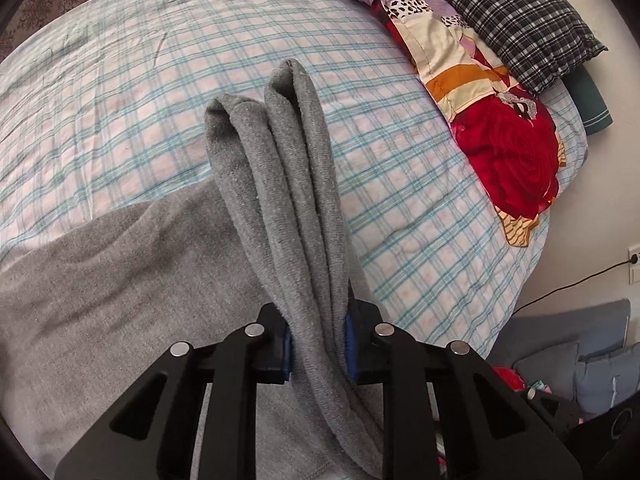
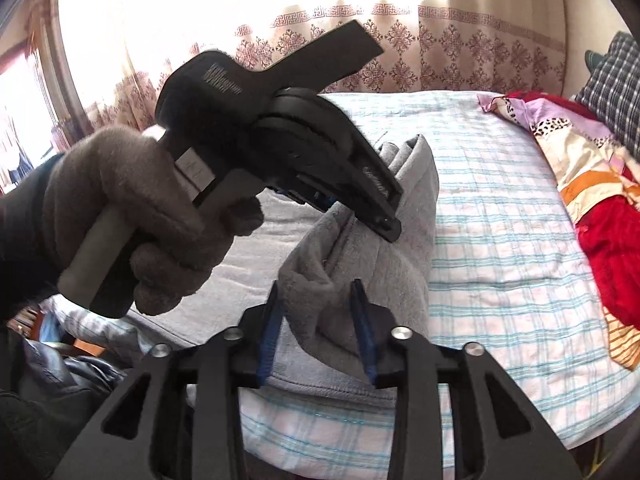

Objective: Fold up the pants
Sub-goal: 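Grasp the folded stack with the left tool while the right tool lifts its edge, then fold the held edge over the stack and open both tools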

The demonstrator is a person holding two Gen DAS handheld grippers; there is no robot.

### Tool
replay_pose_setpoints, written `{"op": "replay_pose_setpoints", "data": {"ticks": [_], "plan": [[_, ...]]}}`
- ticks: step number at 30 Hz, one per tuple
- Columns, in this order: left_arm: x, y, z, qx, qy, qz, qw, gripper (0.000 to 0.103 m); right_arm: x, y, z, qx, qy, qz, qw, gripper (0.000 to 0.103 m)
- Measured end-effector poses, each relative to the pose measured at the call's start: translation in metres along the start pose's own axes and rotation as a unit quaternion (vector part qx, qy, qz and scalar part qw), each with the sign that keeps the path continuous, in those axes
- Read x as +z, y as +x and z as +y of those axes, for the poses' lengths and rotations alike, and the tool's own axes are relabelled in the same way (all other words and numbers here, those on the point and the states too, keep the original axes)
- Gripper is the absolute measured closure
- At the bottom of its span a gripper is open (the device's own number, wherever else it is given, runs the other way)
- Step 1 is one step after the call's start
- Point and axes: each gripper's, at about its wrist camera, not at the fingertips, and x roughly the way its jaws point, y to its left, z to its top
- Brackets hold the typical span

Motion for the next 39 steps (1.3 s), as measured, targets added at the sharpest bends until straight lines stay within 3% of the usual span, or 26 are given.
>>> {"op": "replay_pose_setpoints", "data": {"ticks": [10, 20, 31, 33, 39], "plan": [[-0.025, -0.03, 0.042, 0.012, -0.026, -0.027, 0.9992, 0.084, 0.0, -0.013, -0.026, 0.118, 0.11, -0.012, 0.987, 0.055], [-0.06, -0.055, 0.102, 0.025, -0.079, -0.055, 0.9951, 0.084, -0.006, 0.028, -0.011, 0.062, 0.066, 0.058, 0.994, 0.055], [-0.096, -0.033, 0.16, 0.019, -0.137, -0.042, 0.9895, 0.083, -0.023, 0.062, 0.007, 0.022, 0.021, 0.138, 0.99, 0.055], [-0.099, -0.028, 0.167, 0.013, -0.147, -0.036, 0.9884, 0.08, -0.026, 0.065, 0.005, 0.007, 0.02, 0.151, 0.988, 0.055], [-0.1, -0.033, 0.173, 0.003, -0.153, -0.035, 0.9876, 0.071, -0.032, 0.053, 0.005, 0.02, 0.018, 0.168, 0.985, 0.055]]}}
